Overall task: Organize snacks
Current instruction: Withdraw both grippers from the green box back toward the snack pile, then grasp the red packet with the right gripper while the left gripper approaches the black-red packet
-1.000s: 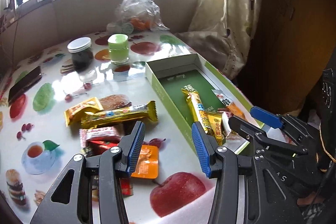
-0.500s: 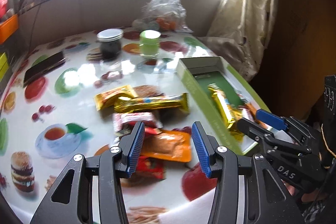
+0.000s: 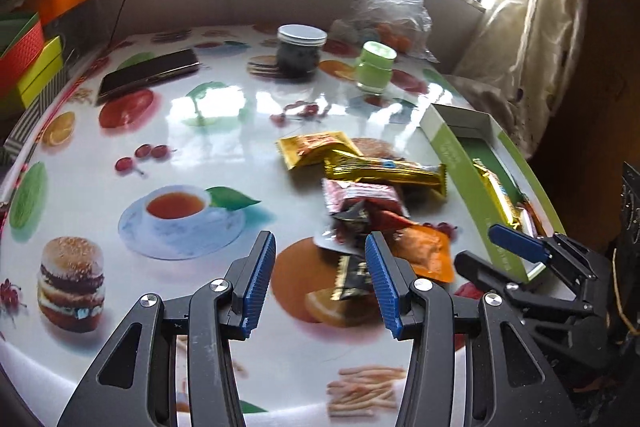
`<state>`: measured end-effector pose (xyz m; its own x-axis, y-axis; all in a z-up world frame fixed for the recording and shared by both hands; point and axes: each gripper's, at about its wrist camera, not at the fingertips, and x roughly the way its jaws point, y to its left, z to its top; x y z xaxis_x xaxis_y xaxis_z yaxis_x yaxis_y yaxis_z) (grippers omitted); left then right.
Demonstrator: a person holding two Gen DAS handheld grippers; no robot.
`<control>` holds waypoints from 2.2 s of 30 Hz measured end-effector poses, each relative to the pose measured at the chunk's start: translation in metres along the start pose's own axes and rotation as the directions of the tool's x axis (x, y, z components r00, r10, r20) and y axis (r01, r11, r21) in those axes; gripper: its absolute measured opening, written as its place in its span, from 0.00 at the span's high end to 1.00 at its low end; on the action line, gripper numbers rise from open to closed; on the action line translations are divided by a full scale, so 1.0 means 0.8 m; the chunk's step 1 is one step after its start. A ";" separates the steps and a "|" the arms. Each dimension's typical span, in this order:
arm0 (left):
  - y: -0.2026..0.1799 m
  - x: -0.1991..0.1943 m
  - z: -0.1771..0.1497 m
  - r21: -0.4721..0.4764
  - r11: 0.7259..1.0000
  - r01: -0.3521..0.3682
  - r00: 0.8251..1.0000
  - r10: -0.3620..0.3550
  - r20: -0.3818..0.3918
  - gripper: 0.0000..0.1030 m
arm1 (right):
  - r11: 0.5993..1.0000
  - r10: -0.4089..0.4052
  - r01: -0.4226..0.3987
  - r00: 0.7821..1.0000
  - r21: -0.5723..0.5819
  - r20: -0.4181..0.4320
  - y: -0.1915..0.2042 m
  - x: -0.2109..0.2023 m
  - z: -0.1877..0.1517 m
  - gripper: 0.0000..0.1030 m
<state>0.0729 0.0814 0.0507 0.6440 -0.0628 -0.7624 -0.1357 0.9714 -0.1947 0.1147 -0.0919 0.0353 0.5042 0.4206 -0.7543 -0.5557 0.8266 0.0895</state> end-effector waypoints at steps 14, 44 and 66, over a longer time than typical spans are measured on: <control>0.029 0.013 -0.014 -0.041 0.999 -0.006 0.999 0.004 -0.048 0.53 | 0.997 0.046 -0.047 0.999 -0.054 -0.019 0.025 0.036 0.017 0.48; 0.033 0.013 -0.025 -0.061 0.998 0.034 0.996 -0.039 -0.081 0.53 | 0.996 0.083 -0.083 0.997 -0.039 0.007 0.045 0.052 0.029 0.75; -0.028 0.051 -0.023 -0.019 0.992 0.127 0.979 -0.128 -0.160 0.53 | 0.995 0.041 -0.047 0.996 0.093 0.074 -0.001 -0.015 0.001 0.75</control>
<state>0.0888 0.0527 0.0128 0.5274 -0.2227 -0.8199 -0.0671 0.9511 -0.3015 0.1095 -0.0972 0.0452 0.5285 0.4803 -0.7000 -0.5151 0.8369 0.1852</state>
